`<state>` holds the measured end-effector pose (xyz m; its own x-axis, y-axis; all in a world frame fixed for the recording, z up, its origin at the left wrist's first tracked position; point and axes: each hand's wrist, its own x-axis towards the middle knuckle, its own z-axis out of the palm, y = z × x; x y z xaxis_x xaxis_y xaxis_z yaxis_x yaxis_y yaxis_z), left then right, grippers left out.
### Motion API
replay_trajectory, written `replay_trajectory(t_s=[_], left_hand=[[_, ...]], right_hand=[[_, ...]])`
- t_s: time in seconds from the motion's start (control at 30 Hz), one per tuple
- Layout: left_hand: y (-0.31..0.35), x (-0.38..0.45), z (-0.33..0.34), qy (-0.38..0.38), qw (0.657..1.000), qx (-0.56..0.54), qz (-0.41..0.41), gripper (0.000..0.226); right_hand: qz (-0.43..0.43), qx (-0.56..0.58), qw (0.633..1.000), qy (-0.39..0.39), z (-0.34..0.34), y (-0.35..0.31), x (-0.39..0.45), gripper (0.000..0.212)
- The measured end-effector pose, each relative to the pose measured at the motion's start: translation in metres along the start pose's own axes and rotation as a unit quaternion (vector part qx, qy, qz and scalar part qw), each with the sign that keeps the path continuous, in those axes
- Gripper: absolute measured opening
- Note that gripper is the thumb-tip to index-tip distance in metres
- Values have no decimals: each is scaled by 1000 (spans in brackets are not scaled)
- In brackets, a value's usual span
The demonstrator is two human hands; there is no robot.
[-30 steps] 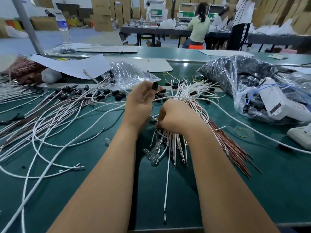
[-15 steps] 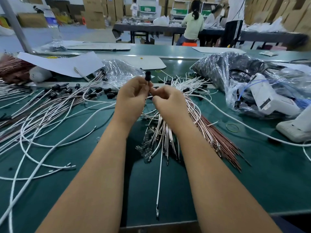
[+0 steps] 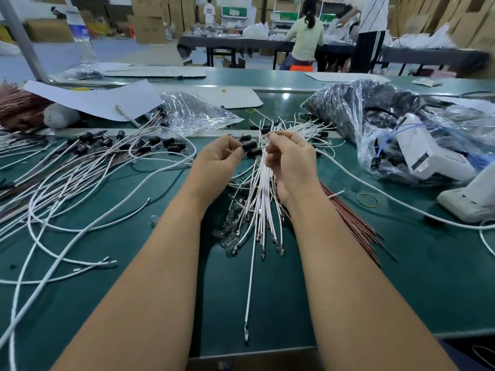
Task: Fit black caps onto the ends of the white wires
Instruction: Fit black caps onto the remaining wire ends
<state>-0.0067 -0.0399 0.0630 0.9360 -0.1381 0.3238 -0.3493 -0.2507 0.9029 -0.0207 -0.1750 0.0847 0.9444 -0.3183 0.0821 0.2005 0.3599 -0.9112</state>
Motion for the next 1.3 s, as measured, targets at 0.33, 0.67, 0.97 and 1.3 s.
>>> replay_trajectory(t_s=[0.33, 0.67, 0.97, 1.3], left_hand=[[4, -2, -1, 3, 999, -39, -5, 21], [-2, 0, -2, 17, 999, -37, -2, 20], [-2, 0, -1, 27, 999, -22, 1, 15], [-3, 0, -2, 39, 999, -6, -3, 20]], right_hand=[[4, -32, 999, -5, -1, 2, 1, 16], [-34, -96, 995, -5, 2, 6, 0, 23], [-24, -93, 995, -7, 0, 6, -1, 19], [-34, -109, 993, -18, 1, 9, -3, 18]])
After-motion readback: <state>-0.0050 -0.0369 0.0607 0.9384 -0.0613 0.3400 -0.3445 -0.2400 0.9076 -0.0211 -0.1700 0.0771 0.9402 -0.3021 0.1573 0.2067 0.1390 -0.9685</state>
